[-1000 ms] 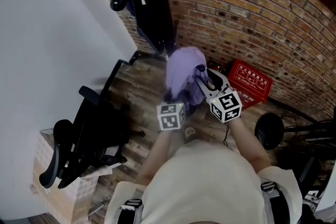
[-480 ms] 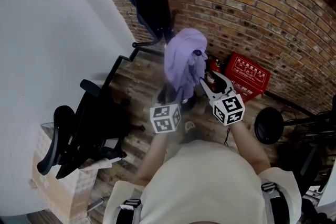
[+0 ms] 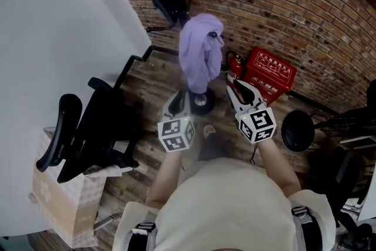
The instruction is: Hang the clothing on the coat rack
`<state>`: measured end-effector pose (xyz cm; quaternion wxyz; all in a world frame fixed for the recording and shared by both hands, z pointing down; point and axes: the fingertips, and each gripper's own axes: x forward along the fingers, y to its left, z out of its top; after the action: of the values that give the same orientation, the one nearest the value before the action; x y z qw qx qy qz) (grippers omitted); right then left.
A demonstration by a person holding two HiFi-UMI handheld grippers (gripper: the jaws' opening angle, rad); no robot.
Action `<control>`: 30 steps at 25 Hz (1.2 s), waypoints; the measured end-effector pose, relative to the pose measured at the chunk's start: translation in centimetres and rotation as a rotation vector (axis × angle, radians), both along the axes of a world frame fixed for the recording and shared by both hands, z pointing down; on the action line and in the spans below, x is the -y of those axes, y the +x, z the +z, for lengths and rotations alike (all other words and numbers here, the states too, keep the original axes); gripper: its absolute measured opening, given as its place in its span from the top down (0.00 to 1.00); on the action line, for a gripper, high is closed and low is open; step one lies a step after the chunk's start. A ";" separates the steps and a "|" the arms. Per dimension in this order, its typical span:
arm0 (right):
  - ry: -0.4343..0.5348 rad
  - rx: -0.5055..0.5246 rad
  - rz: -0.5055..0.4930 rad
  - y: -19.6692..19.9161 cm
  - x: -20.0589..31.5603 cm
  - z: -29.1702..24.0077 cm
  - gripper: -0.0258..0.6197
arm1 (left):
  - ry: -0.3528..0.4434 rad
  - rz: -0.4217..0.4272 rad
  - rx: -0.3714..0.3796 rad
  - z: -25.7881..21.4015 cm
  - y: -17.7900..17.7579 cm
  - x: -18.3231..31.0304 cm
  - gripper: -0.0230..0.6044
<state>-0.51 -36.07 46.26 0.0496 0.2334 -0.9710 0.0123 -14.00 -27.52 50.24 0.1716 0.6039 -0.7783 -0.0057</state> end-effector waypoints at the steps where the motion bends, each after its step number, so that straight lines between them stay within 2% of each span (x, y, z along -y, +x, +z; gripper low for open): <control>1: 0.002 -0.007 0.003 0.5 -0.8 0.0 0.85 | 0.003 -0.004 -0.001 -0.2 0.3 -0.8 0.88; 8: 0.015 -0.009 0.024 4.0 -5.9 -0.8 0.94 | 0.037 0.001 -0.008 -1.3 2.7 -6.2 0.92; 16: 0.023 0.034 0.046 6.1 -9.4 -2.0 0.96 | 0.048 0.015 0.011 -2.2 4.6 -10.7 0.93; 30: 0.046 0.011 0.060 6.1 -11.2 -1.9 0.96 | 0.068 0.015 0.019 -2.9 4.5 -12.4 0.93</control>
<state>5.63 -24.89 44.34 0.0386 0.2635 -0.9639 -0.0075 -9.50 -15.15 47.33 0.1434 0.6151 -0.7749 -0.0252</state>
